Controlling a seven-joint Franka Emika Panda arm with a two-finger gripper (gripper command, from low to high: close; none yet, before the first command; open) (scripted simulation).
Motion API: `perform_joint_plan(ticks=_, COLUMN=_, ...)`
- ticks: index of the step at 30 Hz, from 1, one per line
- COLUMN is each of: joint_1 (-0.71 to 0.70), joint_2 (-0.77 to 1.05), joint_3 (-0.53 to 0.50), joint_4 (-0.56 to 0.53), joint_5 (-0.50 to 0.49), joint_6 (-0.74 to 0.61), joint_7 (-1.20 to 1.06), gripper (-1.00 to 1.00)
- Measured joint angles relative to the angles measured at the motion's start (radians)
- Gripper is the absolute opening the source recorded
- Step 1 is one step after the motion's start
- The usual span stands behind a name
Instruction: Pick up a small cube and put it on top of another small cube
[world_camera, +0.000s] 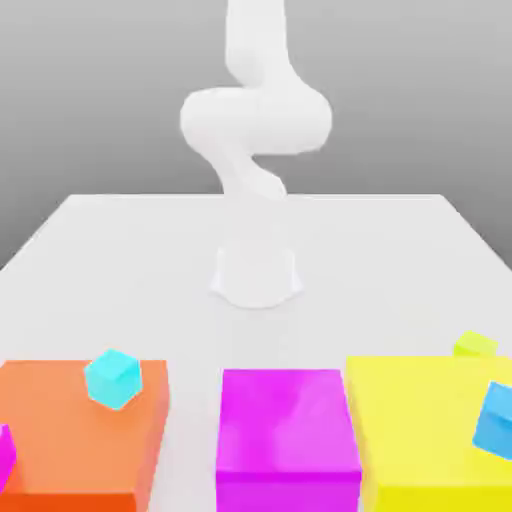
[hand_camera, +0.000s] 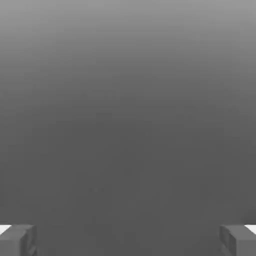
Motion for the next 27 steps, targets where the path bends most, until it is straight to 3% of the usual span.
perform_joint_plan(ticks=15, joint_1=0.381, joint_2=0.438, joint_3=0.068, joint_4=-0.173, joint_5=-0.023, joint_6=0.234, joint_7=-0.663, gripper=0.0)
perform_joint_plan(ticks=27, joint_1=0.622, joint_2=0.785, joint_3=0.201, joint_4=-0.31, joint_5=-0.056, joint_6=0.419, joint_7=-1.176, gripper=0.0)
